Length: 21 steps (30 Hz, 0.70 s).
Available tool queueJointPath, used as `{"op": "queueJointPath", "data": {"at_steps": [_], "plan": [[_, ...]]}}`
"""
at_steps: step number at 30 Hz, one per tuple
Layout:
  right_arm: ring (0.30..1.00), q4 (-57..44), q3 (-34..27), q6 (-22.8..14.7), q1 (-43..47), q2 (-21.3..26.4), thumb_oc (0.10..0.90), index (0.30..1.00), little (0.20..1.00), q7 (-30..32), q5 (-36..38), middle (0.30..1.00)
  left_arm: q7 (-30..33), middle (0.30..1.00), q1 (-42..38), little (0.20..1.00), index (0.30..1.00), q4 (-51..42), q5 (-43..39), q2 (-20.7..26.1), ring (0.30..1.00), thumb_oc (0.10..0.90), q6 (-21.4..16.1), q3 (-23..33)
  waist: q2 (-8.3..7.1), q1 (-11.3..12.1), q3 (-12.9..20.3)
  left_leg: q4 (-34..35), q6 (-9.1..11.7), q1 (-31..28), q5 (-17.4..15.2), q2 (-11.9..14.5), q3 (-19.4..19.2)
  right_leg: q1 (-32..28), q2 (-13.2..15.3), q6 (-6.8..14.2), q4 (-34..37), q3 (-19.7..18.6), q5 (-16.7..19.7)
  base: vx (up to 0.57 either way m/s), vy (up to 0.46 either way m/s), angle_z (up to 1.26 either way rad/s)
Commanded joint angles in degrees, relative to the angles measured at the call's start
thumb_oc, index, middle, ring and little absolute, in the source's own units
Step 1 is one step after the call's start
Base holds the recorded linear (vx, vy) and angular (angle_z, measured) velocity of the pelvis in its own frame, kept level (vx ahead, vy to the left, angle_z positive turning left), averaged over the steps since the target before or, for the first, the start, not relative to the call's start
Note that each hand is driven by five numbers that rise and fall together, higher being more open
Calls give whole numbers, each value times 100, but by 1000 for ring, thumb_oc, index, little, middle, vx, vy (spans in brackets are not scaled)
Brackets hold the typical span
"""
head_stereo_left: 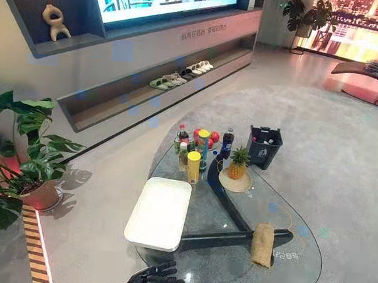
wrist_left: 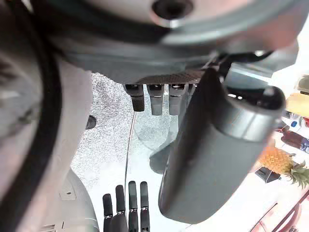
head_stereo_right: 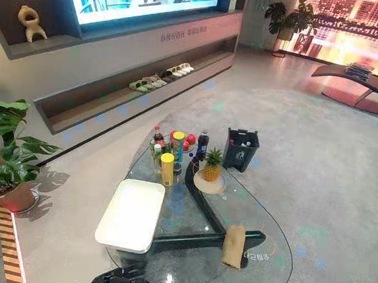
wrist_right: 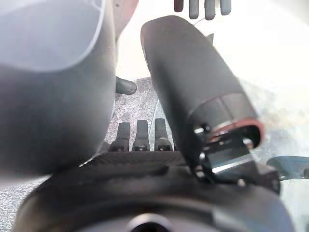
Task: Wipe the table with a cloth and put it in the basket.
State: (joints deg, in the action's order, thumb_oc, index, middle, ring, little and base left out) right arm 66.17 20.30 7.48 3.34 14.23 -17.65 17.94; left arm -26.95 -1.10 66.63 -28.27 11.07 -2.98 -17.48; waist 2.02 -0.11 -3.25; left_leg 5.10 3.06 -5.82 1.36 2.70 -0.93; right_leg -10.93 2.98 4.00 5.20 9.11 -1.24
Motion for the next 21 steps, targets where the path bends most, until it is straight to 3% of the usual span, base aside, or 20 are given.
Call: {"op": "queueJointPath", "data": {"at_steps": [1,21], "plan": [[900,218,131,-83,311,-191,800,900,900,-71,-33,900,-286,900,-440,900,900,196,-20,-166,900,800,-61,-224,-236,99,-107,-165,-141,-230,-446,-204,-177,311,124,64,-20,-197,108,31,146,-86],[900,160,149,-166,317,-165,800,900,900,10,-109,900,-343,900,-419,900,900,206,-104,-172,900,800,-29,-186,-241,103,-129,-176,-139,-205,-440,-211,-165,325,121,61,-20,-206,119,0,0,0]]}}
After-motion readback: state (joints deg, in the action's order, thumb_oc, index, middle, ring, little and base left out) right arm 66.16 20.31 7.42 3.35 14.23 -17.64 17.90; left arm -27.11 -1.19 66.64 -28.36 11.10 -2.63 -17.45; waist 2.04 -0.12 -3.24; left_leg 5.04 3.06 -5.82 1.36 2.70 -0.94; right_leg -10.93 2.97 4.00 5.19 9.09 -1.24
